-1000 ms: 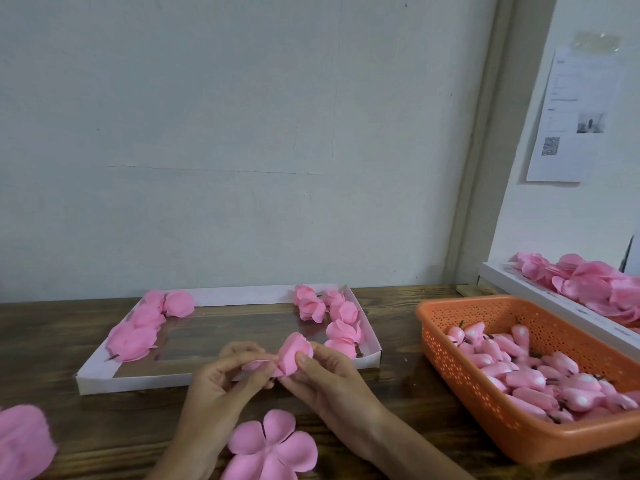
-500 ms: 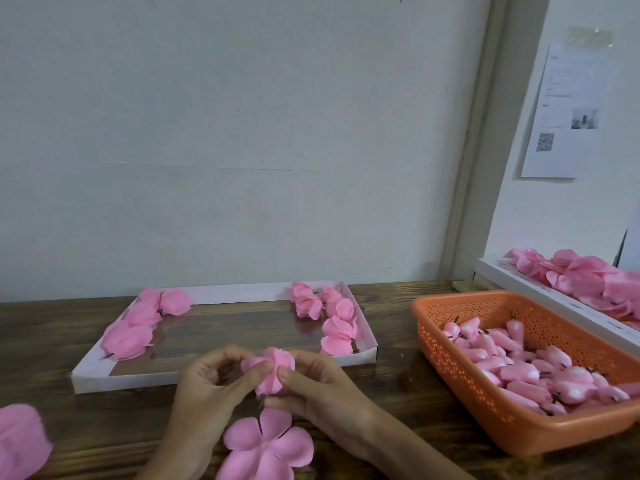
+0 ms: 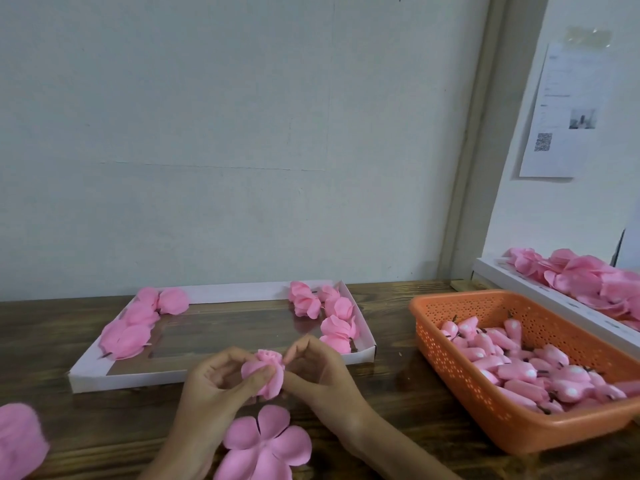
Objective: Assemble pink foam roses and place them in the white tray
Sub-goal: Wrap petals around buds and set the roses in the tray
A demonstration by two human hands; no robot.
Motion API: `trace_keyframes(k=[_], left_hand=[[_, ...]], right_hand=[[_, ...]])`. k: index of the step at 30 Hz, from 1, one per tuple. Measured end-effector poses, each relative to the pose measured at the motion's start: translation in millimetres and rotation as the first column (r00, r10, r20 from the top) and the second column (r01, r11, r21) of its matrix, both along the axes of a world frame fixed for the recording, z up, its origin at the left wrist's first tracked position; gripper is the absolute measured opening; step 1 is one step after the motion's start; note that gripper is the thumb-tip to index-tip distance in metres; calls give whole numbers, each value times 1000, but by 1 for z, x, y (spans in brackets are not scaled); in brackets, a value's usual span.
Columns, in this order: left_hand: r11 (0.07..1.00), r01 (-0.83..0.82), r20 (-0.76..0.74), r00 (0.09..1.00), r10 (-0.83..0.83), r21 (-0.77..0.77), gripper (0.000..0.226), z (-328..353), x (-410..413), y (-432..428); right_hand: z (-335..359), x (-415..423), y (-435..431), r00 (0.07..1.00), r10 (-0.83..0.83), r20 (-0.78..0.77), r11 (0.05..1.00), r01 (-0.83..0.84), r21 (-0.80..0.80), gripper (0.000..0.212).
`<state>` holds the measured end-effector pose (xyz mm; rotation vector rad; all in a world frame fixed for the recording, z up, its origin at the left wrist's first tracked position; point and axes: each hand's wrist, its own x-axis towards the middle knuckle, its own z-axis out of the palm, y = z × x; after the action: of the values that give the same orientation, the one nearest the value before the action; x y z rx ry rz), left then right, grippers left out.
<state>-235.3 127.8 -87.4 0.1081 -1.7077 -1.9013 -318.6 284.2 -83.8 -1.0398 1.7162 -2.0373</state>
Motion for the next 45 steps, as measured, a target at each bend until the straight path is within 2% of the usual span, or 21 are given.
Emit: trace_keyframes(k=[4,6,10,14,16,19,22,25,28,31,34,39,42,45], left_hand=[[999,-46,-10,999,47,18,14,-1,1,0],[997,-61,-19,998,61,41,18,-2,1,1],[993,-85,-3,996,85,79,18,-1,0,4],[992,-88,-12,996,90,85,12,-1,-1,6],[994,-87,-24,996,89,73,10,-1,-1,5],[993,-102,-26,994,103,58,18,-3,0,2],[992,-92,-15,995,94,85,20,-3,-1,2],[993,-55,-14,998,57,101,16,-3,-3,5],[991,5,-6,1000,-4,136,20,-2,-4,7],[985,51,8,999,-53,162,30,-2,-5,7],[979,54,-3,998,-55,196,27,-2,-5,4],[976,91,-69,995,-79,197,63,-2,-4,-1],[971,118,-70,992,-105,208,76,-3,-5,0],[975,86,-56,996,-77,203,86,-4,-6,0]], right_hand=[[1,8,-4,989,-114,-90,993,115,3,17],[1,11,-4,990,-98,-106,995,99,2,25],[-4,14,-7,986,-94,-142,995,95,6,20],[-4,17,-8,992,-70,-103,998,69,-16,9],[-2,18,-8,997,-48,-59,998,46,-32,10],[-1,20,-7,999,-28,-43,999,27,-27,15],[0,20,-8,997,-55,-45,998,54,-29,8],[-2,18,-8,994,-96,-47,995,94,-40,10],[-2,17,-7,990,-133,-51,989,129,-71,11],[-2,14,-8,982,-186,-27,978,183,-96,21],[-3,13,-8,980,-197,15,975,197,-99,38],[-3,11,-7,998,-69,-14,997,68,-48,42],[-5,9,-7,989,-119,-84,993,119,-7,43],[-2,9,-7,974,-138,-178,989,143,21,34]])
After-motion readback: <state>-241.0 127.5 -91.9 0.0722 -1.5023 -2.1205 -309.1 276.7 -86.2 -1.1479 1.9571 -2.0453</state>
